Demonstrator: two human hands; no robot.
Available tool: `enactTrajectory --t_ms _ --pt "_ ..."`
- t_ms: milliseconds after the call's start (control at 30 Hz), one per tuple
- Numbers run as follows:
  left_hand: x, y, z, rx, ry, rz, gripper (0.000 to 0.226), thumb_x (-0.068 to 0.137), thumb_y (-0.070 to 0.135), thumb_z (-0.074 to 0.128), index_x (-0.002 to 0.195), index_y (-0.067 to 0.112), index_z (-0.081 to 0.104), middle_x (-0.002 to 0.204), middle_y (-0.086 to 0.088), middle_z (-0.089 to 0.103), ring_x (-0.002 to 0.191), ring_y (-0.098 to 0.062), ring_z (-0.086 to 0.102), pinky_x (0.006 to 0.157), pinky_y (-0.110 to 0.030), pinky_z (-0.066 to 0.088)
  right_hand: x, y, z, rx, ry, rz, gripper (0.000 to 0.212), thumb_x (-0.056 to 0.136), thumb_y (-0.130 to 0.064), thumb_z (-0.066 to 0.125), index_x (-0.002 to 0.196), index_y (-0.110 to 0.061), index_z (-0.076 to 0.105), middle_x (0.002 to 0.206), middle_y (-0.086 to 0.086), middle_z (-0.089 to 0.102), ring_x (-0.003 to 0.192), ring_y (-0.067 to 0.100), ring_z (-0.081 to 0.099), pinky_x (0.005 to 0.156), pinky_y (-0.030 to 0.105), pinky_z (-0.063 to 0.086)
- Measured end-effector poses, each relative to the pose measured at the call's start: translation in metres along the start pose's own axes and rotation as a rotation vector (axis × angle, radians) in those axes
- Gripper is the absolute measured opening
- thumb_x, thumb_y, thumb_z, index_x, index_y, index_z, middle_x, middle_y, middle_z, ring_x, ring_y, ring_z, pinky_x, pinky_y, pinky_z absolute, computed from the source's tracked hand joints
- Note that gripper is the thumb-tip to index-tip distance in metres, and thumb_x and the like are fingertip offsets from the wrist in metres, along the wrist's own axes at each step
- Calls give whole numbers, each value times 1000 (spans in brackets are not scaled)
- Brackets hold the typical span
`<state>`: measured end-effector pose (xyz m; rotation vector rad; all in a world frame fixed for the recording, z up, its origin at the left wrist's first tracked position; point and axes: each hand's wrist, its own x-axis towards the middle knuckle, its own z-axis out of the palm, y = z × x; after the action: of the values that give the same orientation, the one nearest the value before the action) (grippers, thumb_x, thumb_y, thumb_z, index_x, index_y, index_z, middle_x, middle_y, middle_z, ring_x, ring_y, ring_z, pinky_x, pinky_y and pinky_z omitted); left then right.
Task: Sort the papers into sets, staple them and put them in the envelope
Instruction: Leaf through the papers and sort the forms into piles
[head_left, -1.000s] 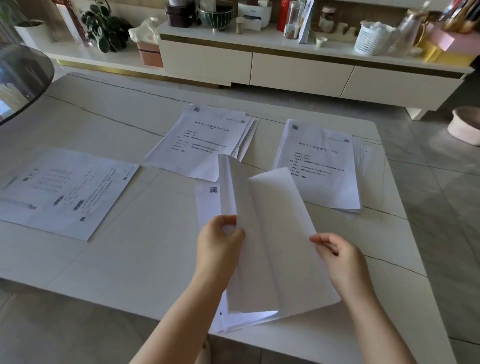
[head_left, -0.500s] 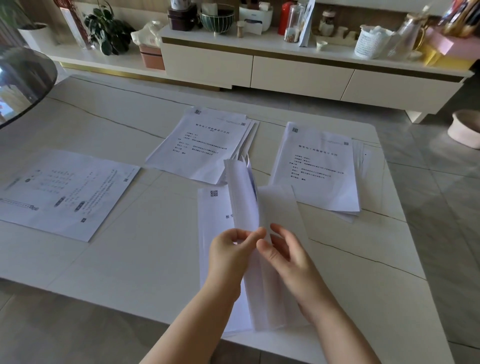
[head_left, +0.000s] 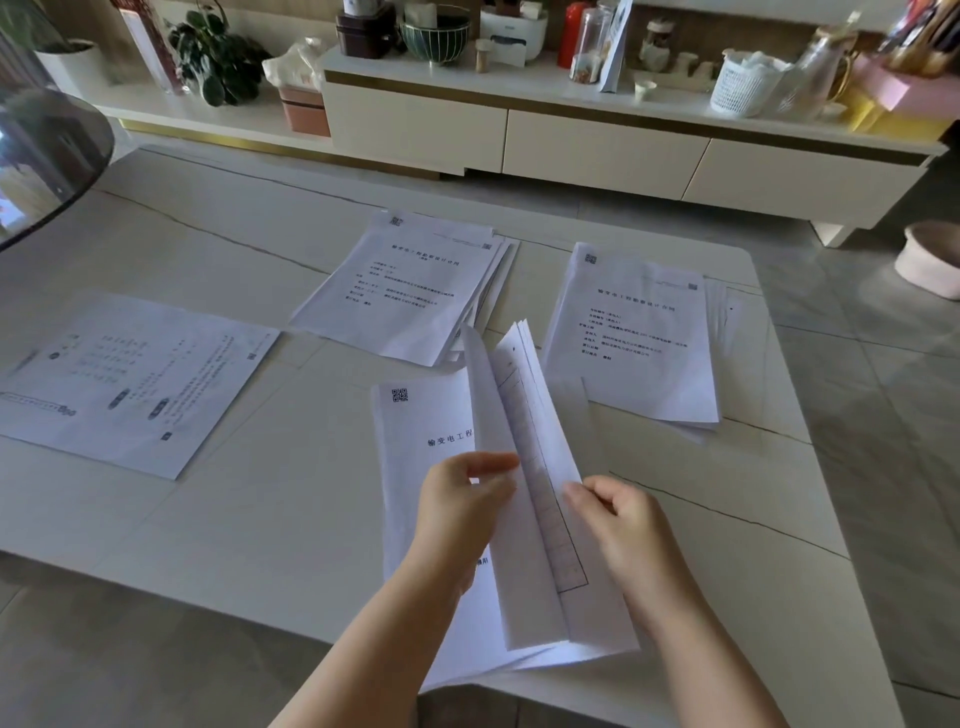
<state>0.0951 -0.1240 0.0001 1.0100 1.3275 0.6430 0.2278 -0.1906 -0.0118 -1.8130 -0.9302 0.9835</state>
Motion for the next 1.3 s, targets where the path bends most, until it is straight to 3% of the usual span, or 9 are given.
enactTrajectory --t_ms 167,233,400,467,567,833,933,1167,1300 --pt "-5 1 5 75 -38 39 25 86 9 60 82 32 70 86 4 66 77 -14 60 69 -26 47 2 1 0 190 -72 104 49 69 -44 78 80 0 58 76 17 66 73 25 61 72 39 48" --pt "-9 2 7 89 -4 76 5 82 30 71 86 27 69 92 8 68 91 -5 62 76 -21 47 1 -2 1 197 -104 104 51 60 -48 81 74 -9 52 70 15 52 71 21 52 70 37 40" --pt "-8 0 6 109 106 102 32 70 49 78 86 24 65 96 5 65 91 -4 60 71 -20 44 -1 -4 1 330 -184 98 31 74 -39 72 57 -23 52 62 -3 46 63 12 43 61 29 34" --pt "-6 -1 5 127 117 109 22 74 40 77 84 25 63 98 4 63 88 -4 59 66 -17 43 -1 -4 2 407 -204 97 17 80 -33 67 73 -18 67 79 5 68 77 21 61 76 36 48" --pt "-4 0 4 137 124 149 9 82 23 70 79 27 62 94 2 65 82 -7 60 61 -11 41 0 -3 3 475 -161 128 19 89 -22 60 97 -7 70 107 20 69 107 36 62 100 47 43" --pt "-1 0 -2 66 122 146 10 87 13 59 79 17 64 63 9 54 44 2 45 41 -8 31 3 -5 5 597 -124 192 15 91 -4 53 85 -5 66 76 10 68 64 15 64 58 23 51" --pt "-3 0 -3 44 135 193 10 87 17 64 78 16 67 67 11 62 55 7 53 51 -7 37 2 -8 8 624 -165 188 4 83 -9 62 86 -7 66 75 7 69 64 14 65 60 23 51" --pt "-11 2 -5 73 128 207 26 75 44 76 79 21 66 75 11 66 74 -1 60 64 -17 43 -1 -12 11 587 -205 169 29 82 -20 62 102 1 62 89 17 68 80 25 64 74 35 50" --pt "-3 1 -14 191 165 244 40 83 13 62 56 14 32 47 10 24 46 -12 23 42 -22 22 4 -7 8 532 -66 170 15 90 -12 58 102 -3 62 95 19 70 83 26 67 75 35 53"
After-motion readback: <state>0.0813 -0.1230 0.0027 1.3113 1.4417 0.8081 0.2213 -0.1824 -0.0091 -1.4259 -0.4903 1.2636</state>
